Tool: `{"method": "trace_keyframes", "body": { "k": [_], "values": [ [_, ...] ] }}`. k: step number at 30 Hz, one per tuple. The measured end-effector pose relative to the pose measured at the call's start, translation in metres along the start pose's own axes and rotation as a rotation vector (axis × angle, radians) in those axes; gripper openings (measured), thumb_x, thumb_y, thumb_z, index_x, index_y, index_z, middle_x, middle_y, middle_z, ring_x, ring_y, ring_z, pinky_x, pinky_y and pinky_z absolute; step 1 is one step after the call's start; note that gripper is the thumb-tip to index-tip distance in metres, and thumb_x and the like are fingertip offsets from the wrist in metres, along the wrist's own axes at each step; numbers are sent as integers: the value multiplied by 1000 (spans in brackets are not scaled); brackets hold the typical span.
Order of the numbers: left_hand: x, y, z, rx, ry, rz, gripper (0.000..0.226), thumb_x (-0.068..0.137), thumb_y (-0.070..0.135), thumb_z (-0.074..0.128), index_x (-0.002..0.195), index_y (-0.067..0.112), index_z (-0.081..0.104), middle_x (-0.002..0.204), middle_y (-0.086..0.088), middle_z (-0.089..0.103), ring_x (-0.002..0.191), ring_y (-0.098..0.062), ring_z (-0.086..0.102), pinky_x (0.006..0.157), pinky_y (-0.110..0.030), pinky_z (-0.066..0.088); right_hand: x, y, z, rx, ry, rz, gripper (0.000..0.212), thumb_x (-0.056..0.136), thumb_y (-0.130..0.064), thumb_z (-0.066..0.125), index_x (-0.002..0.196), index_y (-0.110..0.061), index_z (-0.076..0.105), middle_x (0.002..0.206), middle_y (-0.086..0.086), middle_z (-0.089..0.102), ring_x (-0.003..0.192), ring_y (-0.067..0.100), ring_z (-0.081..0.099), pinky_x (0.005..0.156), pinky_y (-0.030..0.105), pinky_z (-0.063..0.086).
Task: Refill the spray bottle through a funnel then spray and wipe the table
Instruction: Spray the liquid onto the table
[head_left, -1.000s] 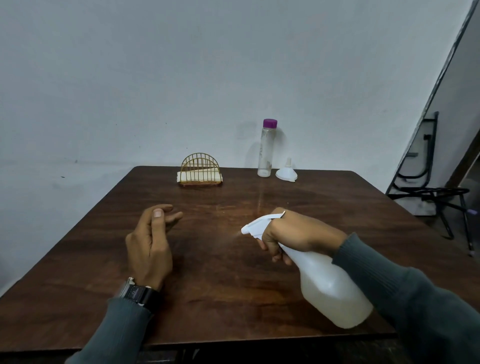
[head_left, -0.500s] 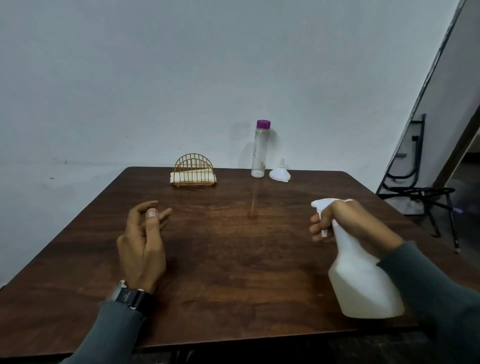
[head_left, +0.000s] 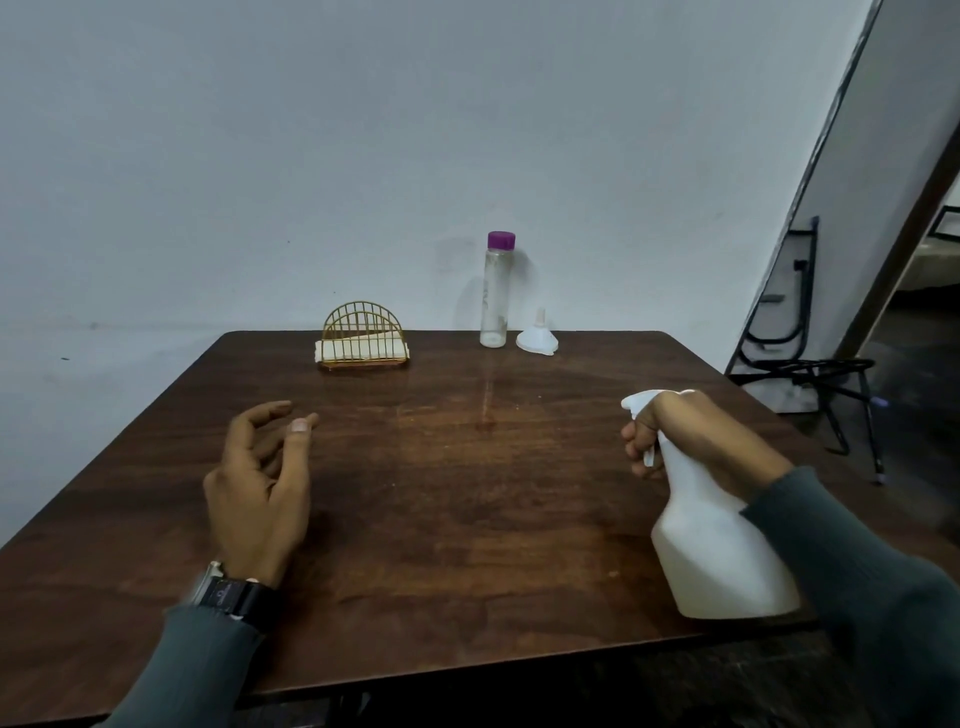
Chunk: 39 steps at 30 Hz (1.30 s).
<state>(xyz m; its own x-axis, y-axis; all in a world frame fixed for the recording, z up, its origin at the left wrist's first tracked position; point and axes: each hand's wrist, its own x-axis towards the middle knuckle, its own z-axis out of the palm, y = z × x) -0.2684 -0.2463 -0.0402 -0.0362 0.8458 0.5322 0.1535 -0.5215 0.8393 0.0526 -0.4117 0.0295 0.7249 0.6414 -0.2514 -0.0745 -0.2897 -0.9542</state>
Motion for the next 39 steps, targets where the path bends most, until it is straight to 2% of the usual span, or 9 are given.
{"method": "trace_keyframes", "body": {
  "k": [6,12,15,19,22,25,30,36,39],
  "values": [
    [0,2,1,14,-8,23,22,100,20,61,121,14,62,104,8,70,102,-10,67,85,-28,56,6,1,-2,-68,-14,43,45,69,20,46,96,-11,63,90,21,61,55,26,56,50,32,47],
    [1,-4,1,6,-4,11,22,100,23,62,120,16,63,105,4,73,98,-7,71,78,-5,52,-12,-4,-3,-182,-30,7,22,70,1,61,83,-4,79,67,15,62,49,28,51,63,42,55],
    [1,-3,2,-6,1,10,21,100,24,62,120,18,63,106,2,75,98,-3,72,79,-13,57,-14,-5,-1,-208,-38,19,18,72,-3,62,70,-10,78,68,16,60,51,30,52,65,45,57],
    [1,-3,1,7,15,13,21,99,25,64,119,18,64,104,4,74,89,14,67,74,-2,51,-12,-5,8,-55,-51,-14,49,75,16,45,110,-6,72,83,20,58,64,32,56,59,38,49],
    [1,-3,0,-14,8,-3,22,98,27,65,118,18,63,104,-1,76,96,-6,72,78,-3,51,-13,-8,20,-26,-148,14,56,80,25,38,123,3,64,96,26,59,73,37,63,60,35,52],
    [1,-2,0,-23,-2,-12,22,98,27,64,119,21,63,103,-1,76,96,-6,70,78,-2,50,-18,-10,33,-39,-248,26,53,87,26,36,129,2,59,95,24,57,69,35,62,44,32,54],
    [2,-4,0,-19,-7,-14,20,98,27,64,118,25,61,102,2,77,91,20,65,80,-6,52,-19,-12,46,-218,-277,-44,46,78,17,54,121,8,67,85,23,63,72,41,63,59,37,54],
    [2,-5,1,-19,-20,-15,20,99,19,63,119,21,61,100,3,76,89,26,62,78,-1,50,-20,-12,48,-307,-271,-92,49,62,7,58,99,-14,82,72,12,68,55,31,56,57,33,45],
    [2,-5,1,-5,-18,-6,20,99,19,62,119,20,60,97,4,77,88,26,61,76,-1,49,-23,-13,47,-321,-264,-88,35,68,9,56,65,-18,78,62,7,61,54,28,55,52,27,42]
  ]
}}
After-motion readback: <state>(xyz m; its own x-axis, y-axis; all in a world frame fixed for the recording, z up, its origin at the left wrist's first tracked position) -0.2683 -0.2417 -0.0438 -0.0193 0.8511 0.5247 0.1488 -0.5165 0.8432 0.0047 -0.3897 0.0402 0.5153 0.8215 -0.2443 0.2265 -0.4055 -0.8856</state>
